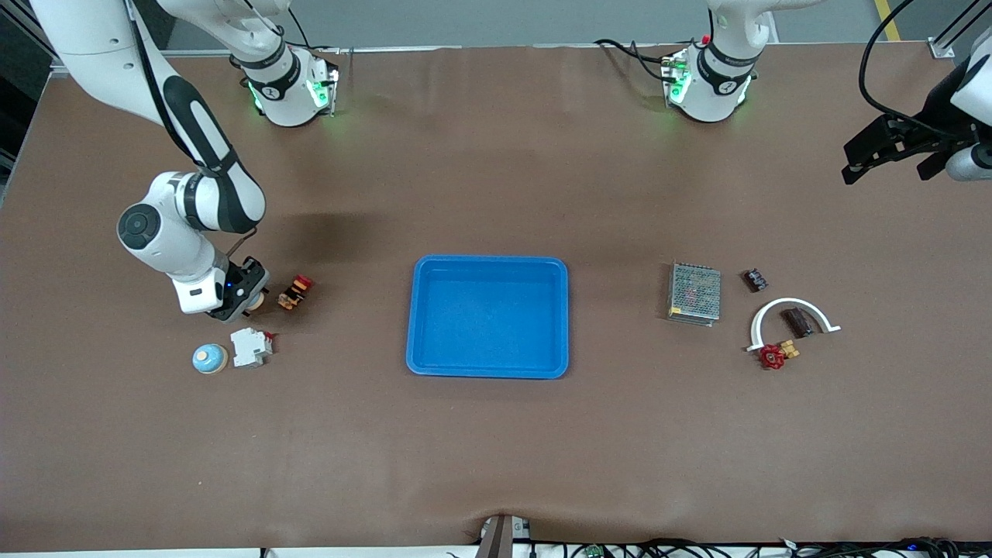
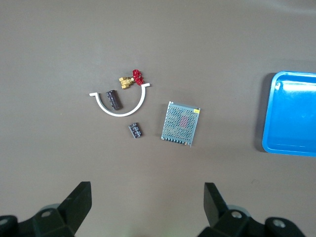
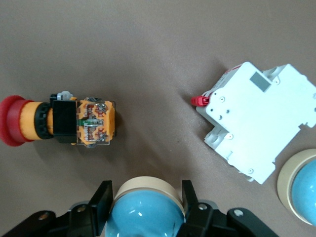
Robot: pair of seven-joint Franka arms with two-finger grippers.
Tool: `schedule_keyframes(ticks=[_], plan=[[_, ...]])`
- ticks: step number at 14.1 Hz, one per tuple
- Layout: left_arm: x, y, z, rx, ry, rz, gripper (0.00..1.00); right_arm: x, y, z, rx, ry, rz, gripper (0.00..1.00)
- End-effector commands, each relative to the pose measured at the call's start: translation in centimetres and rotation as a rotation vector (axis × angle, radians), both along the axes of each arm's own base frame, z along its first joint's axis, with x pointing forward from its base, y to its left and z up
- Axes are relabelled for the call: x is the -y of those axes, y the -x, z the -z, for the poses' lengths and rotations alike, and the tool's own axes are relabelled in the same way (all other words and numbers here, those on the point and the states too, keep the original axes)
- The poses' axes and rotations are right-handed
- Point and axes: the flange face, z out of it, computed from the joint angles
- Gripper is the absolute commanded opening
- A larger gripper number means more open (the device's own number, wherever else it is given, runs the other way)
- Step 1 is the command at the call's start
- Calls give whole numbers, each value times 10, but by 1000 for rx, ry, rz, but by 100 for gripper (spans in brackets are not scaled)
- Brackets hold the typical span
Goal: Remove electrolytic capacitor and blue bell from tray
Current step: 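Lower the bell beside the first bell and open the right gripper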
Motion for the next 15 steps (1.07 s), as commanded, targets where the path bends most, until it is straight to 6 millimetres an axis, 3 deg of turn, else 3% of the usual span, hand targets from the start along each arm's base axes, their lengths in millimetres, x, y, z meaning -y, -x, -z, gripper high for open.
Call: schedule_keyframes(ticks=[1,6,8,10,15], plan=[[1,1,-3,12,2,-9,100,-2,3,1,9,1,-3,43],[2,-3,2,3,3,-7,100,-3,5,3,4,0,0,45],[2,-3,3,1,3,-7,100,-2,5,3,3,-1,4,65],[2,-4,5,-2,3,-7,100,-2,4,2,3,-1,6,100],[2,-4,4,0,4,-9,100,-2,2,0,3,-2,7,100]])
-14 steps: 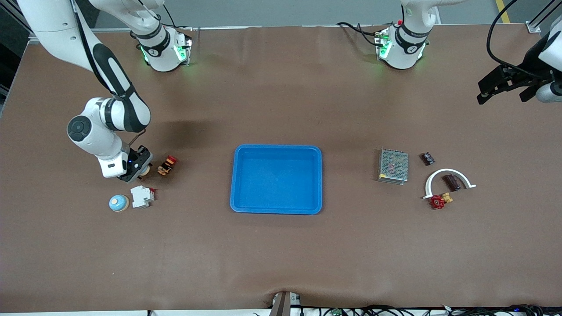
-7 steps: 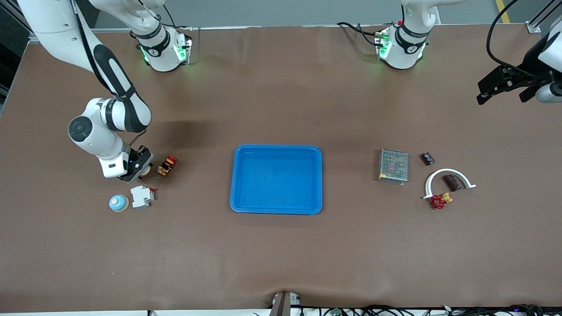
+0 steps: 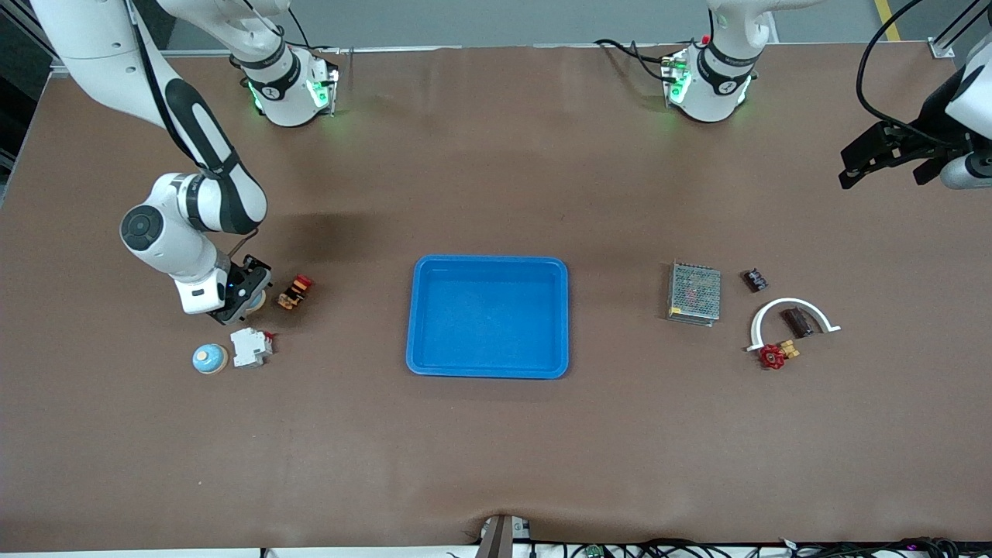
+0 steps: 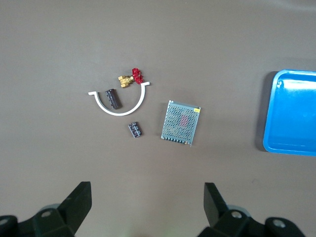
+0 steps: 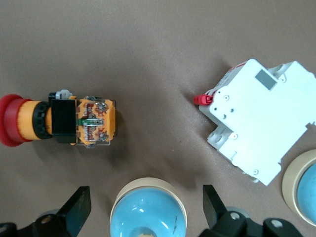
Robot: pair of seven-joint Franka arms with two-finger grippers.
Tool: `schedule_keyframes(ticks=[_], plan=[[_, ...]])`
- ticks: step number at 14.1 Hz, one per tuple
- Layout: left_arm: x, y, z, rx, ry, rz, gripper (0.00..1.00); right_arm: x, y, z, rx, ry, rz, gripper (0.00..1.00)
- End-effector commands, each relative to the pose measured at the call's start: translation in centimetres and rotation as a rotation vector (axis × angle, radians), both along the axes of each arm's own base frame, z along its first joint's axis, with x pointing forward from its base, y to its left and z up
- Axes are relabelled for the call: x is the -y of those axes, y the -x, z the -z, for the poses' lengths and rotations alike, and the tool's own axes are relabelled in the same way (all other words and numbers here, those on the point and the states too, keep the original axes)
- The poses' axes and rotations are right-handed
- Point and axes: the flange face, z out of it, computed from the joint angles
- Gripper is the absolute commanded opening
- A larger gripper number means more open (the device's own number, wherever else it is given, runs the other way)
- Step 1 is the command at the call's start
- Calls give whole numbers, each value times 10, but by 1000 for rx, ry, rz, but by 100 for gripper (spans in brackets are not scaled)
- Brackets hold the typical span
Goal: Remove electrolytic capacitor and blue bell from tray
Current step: 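Lower the bell beside the first bell and open the right gripper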
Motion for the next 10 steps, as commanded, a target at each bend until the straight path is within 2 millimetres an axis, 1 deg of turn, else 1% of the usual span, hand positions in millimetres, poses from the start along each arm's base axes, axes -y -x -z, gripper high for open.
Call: schedule_keyframes(ticks=[1,4,5,7,9,10], plan=[[2,0,-3,11,2,-9,100,-2,0,-6,10,-3,5,100],[3,0,-2,10,2,-7,100,-5,-7,-17,29,-6,26,100],[3,0,-2,10,2,-6,100,-12,-9,-24,15,-11,33,100],[3,0,-3,13,3,-6,100,-15,-18,-44,-36,-22,92,100],[2,0,-4,16,3,-7,100,-17,-30,-68,-81,-31,144,100],[2,1,-5,16,4,-8,100,-15,-33,-79,-92,-34,190,100]])
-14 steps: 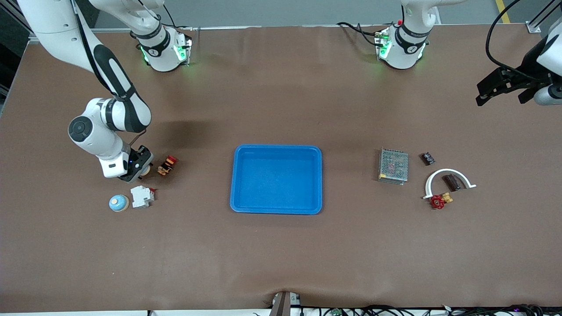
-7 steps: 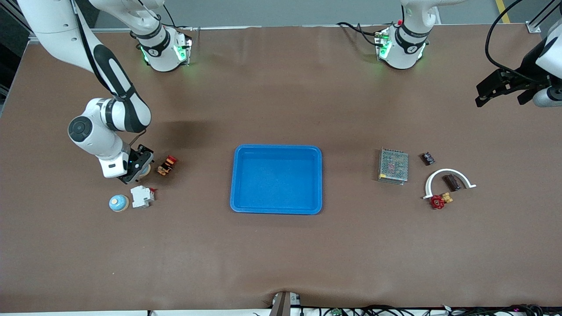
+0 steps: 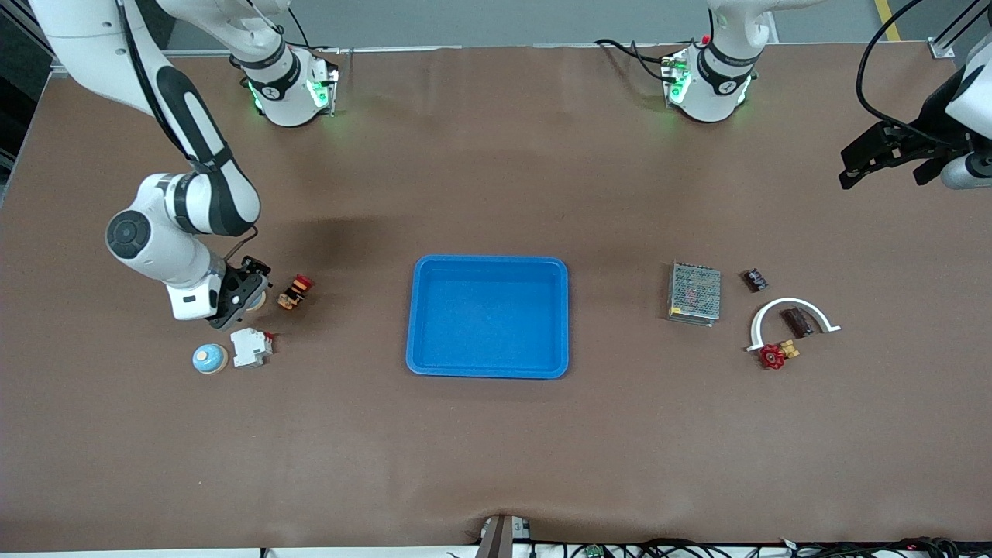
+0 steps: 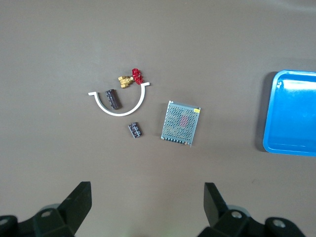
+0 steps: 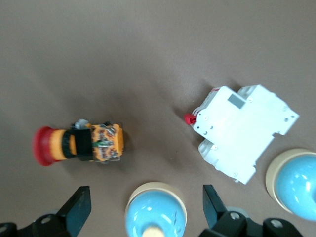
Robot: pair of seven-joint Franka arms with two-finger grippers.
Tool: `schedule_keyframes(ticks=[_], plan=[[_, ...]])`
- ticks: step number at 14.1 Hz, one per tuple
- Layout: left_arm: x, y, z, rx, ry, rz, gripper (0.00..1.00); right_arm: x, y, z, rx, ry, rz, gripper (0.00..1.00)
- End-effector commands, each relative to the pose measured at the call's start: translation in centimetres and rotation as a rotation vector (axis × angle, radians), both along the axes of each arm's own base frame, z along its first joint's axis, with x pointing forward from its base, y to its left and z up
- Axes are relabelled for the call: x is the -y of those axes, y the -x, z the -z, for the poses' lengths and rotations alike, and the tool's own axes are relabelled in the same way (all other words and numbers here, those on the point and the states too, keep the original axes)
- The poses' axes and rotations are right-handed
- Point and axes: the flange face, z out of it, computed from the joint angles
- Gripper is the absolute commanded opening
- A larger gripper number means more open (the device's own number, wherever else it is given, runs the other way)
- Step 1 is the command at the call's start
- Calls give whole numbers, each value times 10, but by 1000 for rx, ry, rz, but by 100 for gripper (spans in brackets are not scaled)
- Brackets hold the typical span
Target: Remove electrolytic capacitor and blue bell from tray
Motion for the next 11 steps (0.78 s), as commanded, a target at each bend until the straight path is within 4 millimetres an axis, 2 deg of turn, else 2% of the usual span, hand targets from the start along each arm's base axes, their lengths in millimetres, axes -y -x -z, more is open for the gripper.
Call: schedule_keyframes(ticks=[1,3,5,7,9,11], plan=[[3,2,-5,15,4,-7,100,-1,-8,-41,-9,-8,120,100],[3,2,-6,16,4,-6,100,-6,-6,-63,-22,-7,261,100],[3,2,-5,15,4,-6,100,-34,-5,-88,-31,6,364,100],[5,2,-5,15,4,-2,100,-38,-12,-115,-42,19,461,100],[5,2,-6,16,3,-2,100,-40,-22,-159,-63,57,561,100],[5,3,-6,15,3,-4,100,-40,-36,-212,-96,93,578,100]])
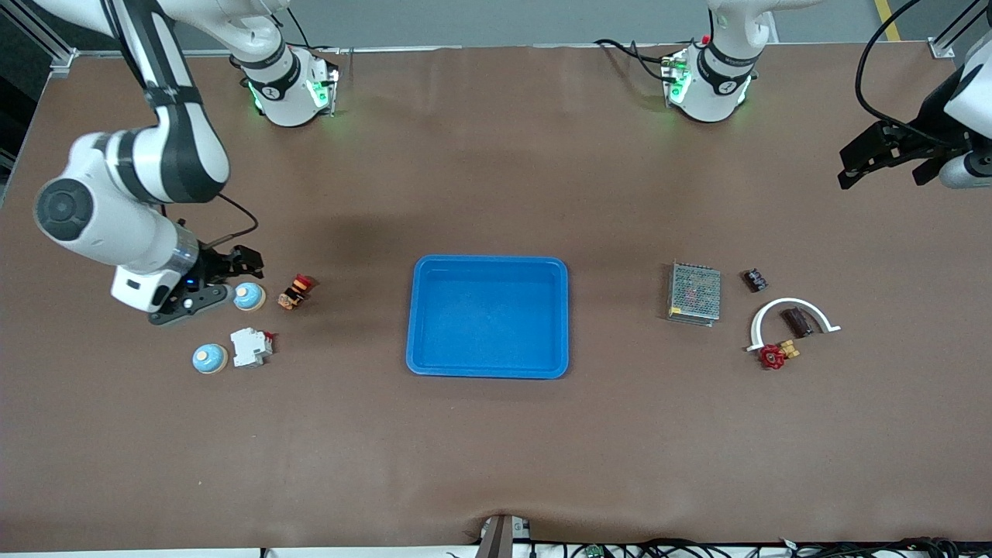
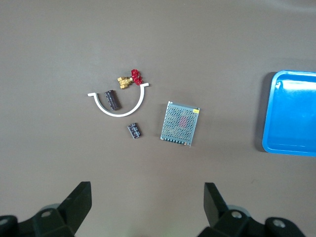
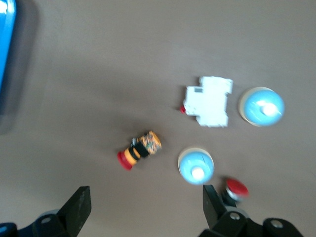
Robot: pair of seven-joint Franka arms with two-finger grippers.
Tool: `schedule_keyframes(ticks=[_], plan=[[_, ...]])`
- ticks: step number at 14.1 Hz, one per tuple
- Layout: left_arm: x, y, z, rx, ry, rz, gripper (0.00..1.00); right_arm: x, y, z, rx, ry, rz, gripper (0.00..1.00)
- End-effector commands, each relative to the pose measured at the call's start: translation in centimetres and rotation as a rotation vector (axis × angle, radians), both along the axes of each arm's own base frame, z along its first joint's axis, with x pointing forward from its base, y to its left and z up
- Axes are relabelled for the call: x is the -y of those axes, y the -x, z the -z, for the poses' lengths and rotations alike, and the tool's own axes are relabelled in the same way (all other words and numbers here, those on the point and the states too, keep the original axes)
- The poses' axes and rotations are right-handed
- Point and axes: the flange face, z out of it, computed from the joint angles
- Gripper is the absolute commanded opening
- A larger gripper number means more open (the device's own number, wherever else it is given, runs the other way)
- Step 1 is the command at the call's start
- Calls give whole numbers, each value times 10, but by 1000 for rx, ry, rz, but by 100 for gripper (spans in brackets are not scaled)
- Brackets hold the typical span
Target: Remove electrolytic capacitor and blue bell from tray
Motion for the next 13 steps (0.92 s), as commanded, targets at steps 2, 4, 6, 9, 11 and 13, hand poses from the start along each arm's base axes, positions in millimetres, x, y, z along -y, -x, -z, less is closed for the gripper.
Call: schedule_keyframes(ticks=[2,4,6,9,11,13], plan=[[3,1,-2,8,3,-8,100,6,-16,-80,-27,36,45,100],[3,1,-3,9,4,-8,100,16,-15,-114,-31,42,62,100],[3,0,-3,12,4,-8,100,28,-15,-156,-20,43,97,100],[4,0,-2,17,5,-6,100,34,-11,-176,-35,117,108,100],[4,-1,-2,17,5,-6,100,29,-6,-177,-51,116,235,100],[4,-2,-1,15,5,-4,100,11,6,-204,2,115,264,100]])
